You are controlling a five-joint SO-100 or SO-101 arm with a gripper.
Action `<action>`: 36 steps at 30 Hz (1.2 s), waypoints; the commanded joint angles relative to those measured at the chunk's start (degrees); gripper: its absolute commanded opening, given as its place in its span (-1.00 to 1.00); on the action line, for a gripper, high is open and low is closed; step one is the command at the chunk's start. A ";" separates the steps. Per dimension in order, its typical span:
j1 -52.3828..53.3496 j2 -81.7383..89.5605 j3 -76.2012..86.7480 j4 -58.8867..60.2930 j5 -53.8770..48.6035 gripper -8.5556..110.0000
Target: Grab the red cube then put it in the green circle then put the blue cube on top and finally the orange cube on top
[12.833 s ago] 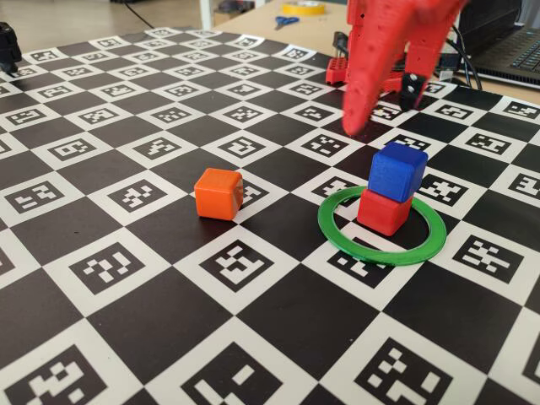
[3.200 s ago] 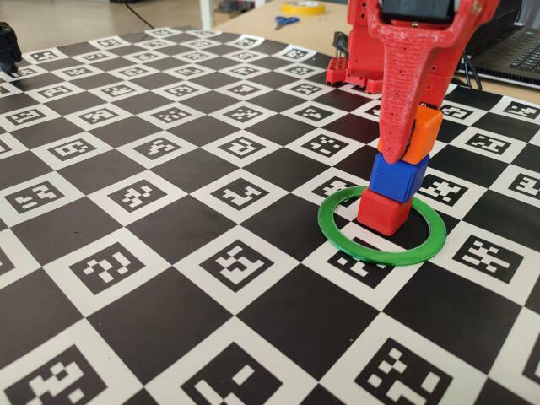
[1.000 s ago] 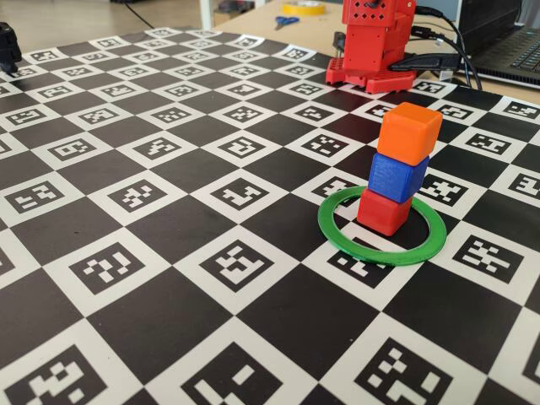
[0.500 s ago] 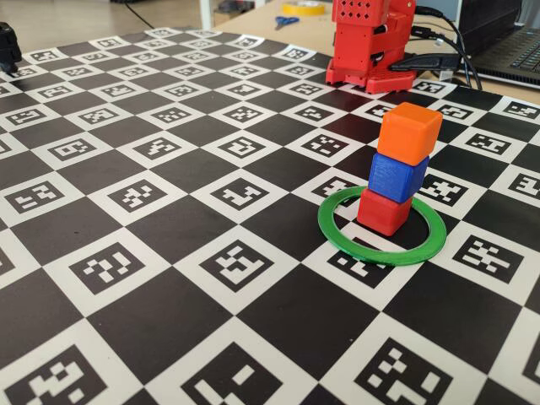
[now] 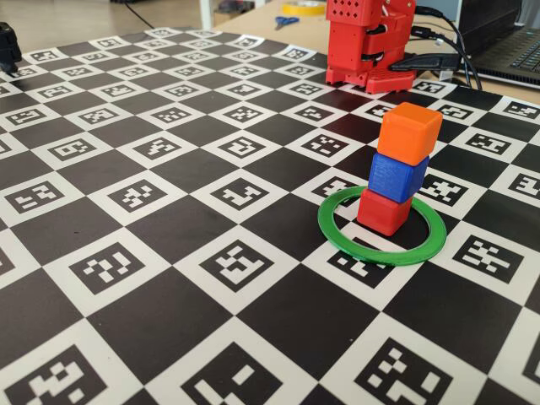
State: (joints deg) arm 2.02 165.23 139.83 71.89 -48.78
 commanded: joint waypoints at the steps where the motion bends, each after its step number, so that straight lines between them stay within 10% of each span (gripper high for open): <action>1: 0.53 8.44 6.94 -2.99 -3.08 -0.95; 17: 0.53 27.16 42.80 -7.29 -24.35 -0.95; 36: -1.41 27.16 42.80 4.66 -31.90 -0.95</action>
State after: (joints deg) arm 0.44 189.67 179.65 73.48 -80.68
